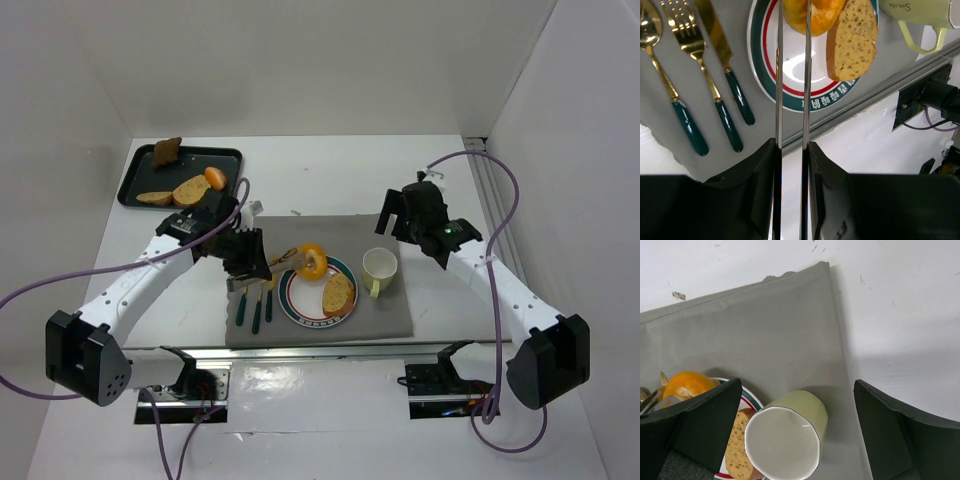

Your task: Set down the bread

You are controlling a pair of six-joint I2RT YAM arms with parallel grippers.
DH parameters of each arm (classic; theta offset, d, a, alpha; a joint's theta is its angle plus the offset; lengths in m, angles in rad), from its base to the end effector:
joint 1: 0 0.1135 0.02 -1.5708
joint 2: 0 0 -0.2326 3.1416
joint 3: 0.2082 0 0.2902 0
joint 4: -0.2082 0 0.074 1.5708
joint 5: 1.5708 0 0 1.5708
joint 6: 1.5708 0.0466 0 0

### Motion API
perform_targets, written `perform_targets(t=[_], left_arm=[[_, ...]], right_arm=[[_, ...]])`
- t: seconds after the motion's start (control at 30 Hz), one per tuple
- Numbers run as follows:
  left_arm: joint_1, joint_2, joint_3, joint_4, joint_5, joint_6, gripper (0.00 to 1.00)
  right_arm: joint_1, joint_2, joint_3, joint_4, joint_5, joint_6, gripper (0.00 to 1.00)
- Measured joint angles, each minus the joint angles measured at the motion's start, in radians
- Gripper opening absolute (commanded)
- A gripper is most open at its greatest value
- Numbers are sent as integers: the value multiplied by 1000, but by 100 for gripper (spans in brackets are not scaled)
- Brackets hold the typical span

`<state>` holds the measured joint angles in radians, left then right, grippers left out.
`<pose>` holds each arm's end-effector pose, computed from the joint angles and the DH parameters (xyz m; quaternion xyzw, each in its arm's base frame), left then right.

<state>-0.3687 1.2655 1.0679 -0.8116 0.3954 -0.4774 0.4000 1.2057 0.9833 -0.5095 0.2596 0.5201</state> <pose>0.2758 -0.1258 0.2394 0.0032 0.9437 -0.2836 0.1703 0.2954 0.1119 0.2471 0.1070 0.9008 0.0734 0.4143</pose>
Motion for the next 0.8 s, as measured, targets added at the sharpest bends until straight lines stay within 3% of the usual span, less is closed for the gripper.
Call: perform_targets(t=[0.1,0.2,0.27,0.47,0.53,0.8], left_arm=[[-29,5,-1,24,3,-2,17],[-56,5,-2,43,3,-13,24],[-69,5,-6,50,3,-24,36],[-101,8,-8,49,-7,-26,57],[-112,17,-1,28,-11,-20,72],[-129,44,193,-131,-155,-14,68]], right_arm=[[0,-13,0,-10,2,0,100],[0,-18,-1,-12,6,0,100],[0,-18,-3,-12,8,0,100],[0,-18,-10,-15,11,0,100],[0,-18,-10,-15,11,0,100],[0,-18,-10,-15,10,0,100]])
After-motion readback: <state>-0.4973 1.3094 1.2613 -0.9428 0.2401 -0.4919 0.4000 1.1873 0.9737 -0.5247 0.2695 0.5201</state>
